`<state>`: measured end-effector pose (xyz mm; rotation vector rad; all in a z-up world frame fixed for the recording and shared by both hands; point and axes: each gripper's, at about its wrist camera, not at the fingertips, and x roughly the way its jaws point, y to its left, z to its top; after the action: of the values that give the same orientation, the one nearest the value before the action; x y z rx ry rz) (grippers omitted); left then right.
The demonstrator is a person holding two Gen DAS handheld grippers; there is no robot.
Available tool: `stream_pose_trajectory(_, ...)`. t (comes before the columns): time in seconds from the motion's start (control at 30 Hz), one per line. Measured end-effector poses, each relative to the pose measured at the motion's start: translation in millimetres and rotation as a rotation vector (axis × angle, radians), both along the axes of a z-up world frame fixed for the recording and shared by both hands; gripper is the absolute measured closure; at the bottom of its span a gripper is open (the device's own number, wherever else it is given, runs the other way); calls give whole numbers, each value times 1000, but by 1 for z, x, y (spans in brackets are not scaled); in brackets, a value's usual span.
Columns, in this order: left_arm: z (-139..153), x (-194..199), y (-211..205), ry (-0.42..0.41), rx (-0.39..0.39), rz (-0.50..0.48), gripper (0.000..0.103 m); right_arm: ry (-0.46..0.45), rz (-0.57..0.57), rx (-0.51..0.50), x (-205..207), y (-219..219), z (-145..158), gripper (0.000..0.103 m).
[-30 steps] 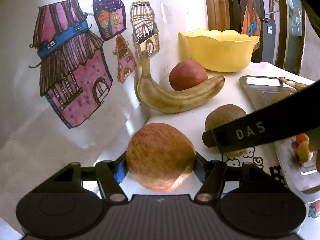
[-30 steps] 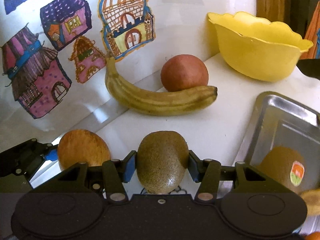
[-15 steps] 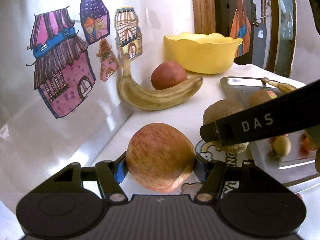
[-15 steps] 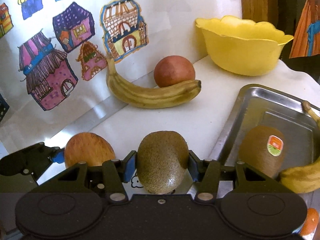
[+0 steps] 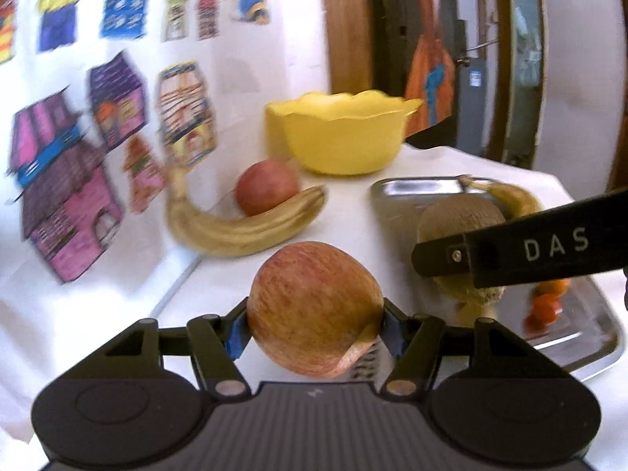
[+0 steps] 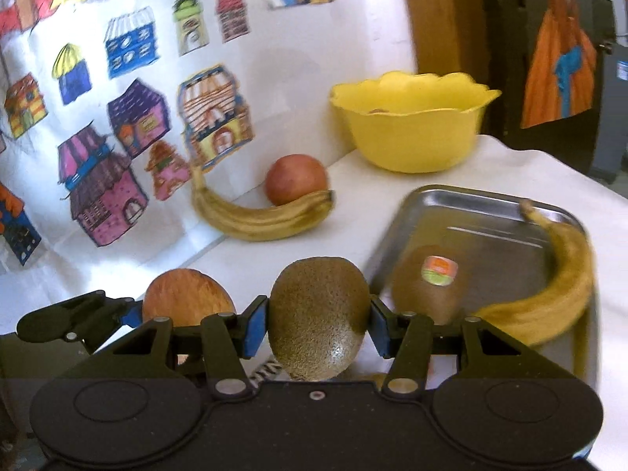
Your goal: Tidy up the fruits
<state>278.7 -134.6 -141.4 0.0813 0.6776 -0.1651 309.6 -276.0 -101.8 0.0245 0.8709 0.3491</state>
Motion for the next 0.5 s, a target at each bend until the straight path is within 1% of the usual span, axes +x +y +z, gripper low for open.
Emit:
stream_pose_trajectory(0.3, 9, 1, -55, -15, -28, -132, 34, -20, -160, -47, -15, -67, 15, 49)
stream_pose_trajectory(0.5, 10, -3, -89, 11, -49, -218, 34, -20, -215, -66, -19, -101, 17, 49)
